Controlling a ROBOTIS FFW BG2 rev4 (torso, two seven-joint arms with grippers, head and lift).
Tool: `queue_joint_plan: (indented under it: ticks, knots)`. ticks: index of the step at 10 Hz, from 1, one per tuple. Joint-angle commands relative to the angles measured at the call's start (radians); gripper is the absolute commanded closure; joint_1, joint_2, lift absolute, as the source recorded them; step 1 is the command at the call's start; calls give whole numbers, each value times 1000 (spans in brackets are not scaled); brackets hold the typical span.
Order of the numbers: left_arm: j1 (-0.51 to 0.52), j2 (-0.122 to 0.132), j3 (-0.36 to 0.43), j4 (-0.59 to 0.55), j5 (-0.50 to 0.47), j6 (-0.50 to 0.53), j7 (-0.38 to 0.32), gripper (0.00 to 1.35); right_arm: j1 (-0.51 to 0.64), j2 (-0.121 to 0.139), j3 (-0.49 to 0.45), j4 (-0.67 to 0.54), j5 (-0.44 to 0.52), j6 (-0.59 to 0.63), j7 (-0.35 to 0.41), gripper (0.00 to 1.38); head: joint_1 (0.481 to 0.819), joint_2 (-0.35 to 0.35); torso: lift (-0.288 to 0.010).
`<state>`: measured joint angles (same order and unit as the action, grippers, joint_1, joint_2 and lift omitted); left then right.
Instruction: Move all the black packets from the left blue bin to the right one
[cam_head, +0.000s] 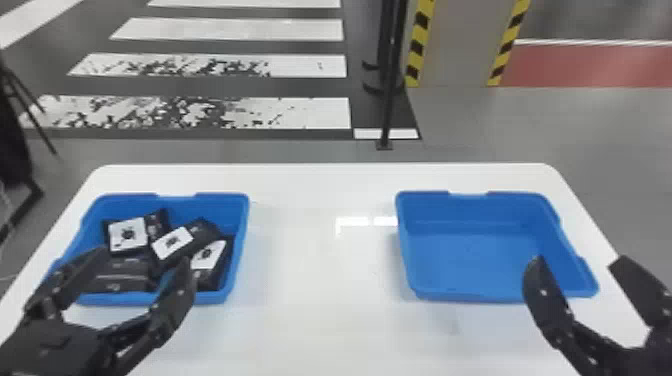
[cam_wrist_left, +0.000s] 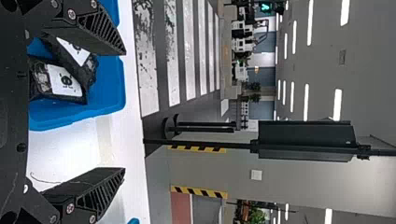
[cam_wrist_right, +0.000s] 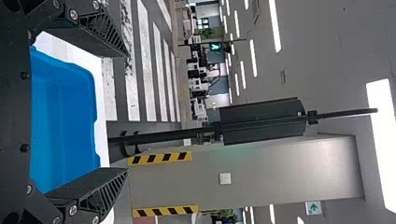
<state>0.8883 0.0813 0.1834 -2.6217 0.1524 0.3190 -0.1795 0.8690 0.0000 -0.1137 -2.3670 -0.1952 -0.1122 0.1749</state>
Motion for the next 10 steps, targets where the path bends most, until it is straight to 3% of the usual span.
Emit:
queue_joint_plan:
  ticks: [1,7,10]
  knots:
    - [0,0,0,2,5,0,0,168,2,1,0,-8,28,2,0,153,695,-3,-140]
    - [-5,0,4,4,15,25,0,162,2,1,-2,-13,36,12,0,157,695,-1,-140]
    - [-108,9,38,24,29,228,-11,167,2,1,-2,-10,32,12,0,157,695,5,-140]
